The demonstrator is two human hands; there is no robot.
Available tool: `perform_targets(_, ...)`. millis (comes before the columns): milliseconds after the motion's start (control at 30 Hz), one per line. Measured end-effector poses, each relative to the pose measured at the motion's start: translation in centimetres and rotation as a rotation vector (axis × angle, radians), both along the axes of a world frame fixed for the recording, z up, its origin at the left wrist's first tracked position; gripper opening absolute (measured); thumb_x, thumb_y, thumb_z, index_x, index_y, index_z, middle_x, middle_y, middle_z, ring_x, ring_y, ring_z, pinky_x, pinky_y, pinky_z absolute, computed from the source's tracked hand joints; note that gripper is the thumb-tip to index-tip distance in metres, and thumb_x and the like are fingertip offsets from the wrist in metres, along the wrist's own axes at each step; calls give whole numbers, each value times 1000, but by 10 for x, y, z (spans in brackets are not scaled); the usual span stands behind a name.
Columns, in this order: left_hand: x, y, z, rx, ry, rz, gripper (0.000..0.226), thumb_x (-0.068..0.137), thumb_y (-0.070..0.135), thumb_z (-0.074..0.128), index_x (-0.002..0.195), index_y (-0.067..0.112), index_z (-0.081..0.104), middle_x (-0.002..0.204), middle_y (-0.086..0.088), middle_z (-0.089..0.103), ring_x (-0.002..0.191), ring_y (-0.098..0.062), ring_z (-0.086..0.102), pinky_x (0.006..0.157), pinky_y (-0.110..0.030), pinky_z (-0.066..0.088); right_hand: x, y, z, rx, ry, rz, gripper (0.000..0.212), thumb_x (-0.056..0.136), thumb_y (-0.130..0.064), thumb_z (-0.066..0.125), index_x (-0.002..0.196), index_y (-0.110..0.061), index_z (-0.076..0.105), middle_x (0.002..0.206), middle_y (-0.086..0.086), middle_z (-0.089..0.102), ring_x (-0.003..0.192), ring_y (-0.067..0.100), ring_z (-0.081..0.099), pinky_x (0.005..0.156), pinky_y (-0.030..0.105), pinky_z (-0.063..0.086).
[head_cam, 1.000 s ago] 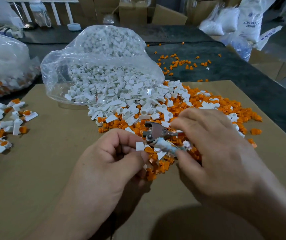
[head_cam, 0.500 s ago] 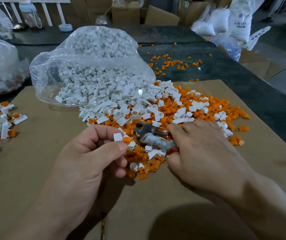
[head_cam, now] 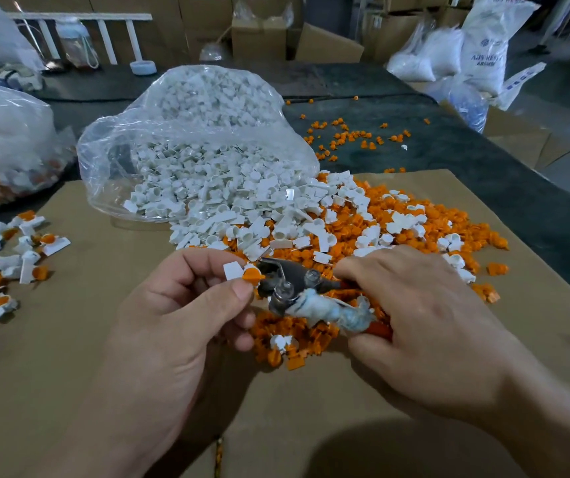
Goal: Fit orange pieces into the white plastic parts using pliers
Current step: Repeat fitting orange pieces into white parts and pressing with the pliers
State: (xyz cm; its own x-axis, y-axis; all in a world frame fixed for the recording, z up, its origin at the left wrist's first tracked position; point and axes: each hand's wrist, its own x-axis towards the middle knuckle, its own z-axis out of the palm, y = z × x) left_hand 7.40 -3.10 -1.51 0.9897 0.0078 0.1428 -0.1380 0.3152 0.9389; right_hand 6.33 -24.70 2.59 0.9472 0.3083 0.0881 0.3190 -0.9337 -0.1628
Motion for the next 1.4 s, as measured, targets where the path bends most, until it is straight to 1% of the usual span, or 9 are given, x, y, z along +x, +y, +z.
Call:
perform_targets(100, 1, 3, -3, 53, -52, -1, 39, 53, 38, 93, 83, 21, 74, 64, -5, 61, 54, -13, 61, 46, -23, 48, -2, 1, 0, 46, -3, -2, 47, 78, -57, 36, 119, -37, 46, 102, -15, 54, 97, 13, 46, 89, 36, 37)
perform_targets(267, 8, 6, -2, 217, -139, -6, 36, 65, 61, 82, 79, 29, 71, 60, -2, 66, 51, -9, 63, 46, -24, 51, -2, 0, 0, 82, 24, 28, 50, 77, -59, 31, 122, -41, 42, 108, -21, 50, 103, 5, 42, 96, 33, 35)
perform_targets(400, 9, 8, -3, 240, -150, 11, 38, 66, 64, 80, 80, 29, 71, 61, -1, 66, 51, -9, 63, 46, -25, 51, -3, -1, -1, 125, 28, 36, 44, 79, -57, 38, 121, -43, 42, 109, -24, 49, 104, 2, 41, 99, 30, 32)
perform_targets(533, 8, 9, -6, 232, -170, 11, 38, 67, 61, 81, 83, 28, 71, 62, 0, 67, 52, -9, 64, 46, -25, 52, -4, -1, -1, 187, 3, 30, 50, 75, -57, 34, 120, -40, 47, 108, -21, 53, 103, 4, 44, 96, 29, 35)
perform_targets(700, 9, 10, -8, 253, -190, 15, 37, 70, 59, 81, 85, 26, 72, 65, -1, 68, 54, -10, 65, 48, -27, 52, -4, -1, 1, 159, 5, 46, 50, 76, -57, 33, 119, -38, 49, 106, -19, 55, 102, 7, 46, 94, 31, 36)
perform_targets(933, 8, 9, -13, 249, -223, -10, 30, 75, 55, 80, 88, 29, 72, 67, 2, 69, 57, -8, 67, 49, -25, 54, -4, 0, 2, 121, 27, 51, 55, 74, -60, 30, 122, -39, 47, 110, -20, 53, 104, 5, 44, 95, 31, 34)
perform_targets(1100, 9, 14, -16, 269, -244, -28, 26, 82, 50, 78, 96, 28, 72, 75, 3, 72, 63, -7, 70, 53, -25, 55, -5, 1, 2, 102, 33, 49, 56, 73, -61, 28, 119, -38, 51, 105, -18, 56, 101, 8, 48, 94, 34, 36)
perform_targets(1267, 11, 16, -20, 283, -254, -34, 24, 87, 44, 76, 102, 26, 71, 80, 3, 73, 67, -8, 71, 55, -26, 57, -4, 2, 2, 79, 18, 48, 50, 73, -59, 28, 106, -37, 58, 90, -17, 55, 87, 9, 49, 80, 33, 42)
perform_targets(1400, 11, 17, -22, 285, -254, -54, 24, 89, 40, 76, 105, 24, 70, 83, 2, 74, 70, -10, 72, 56, -27, 58, -4, 0, 3, 29, 11, 56, 44, 74, -61, 24, 84, -33, 56, 76, -14, 52, 76, 9, 48, 68, 29, 41)
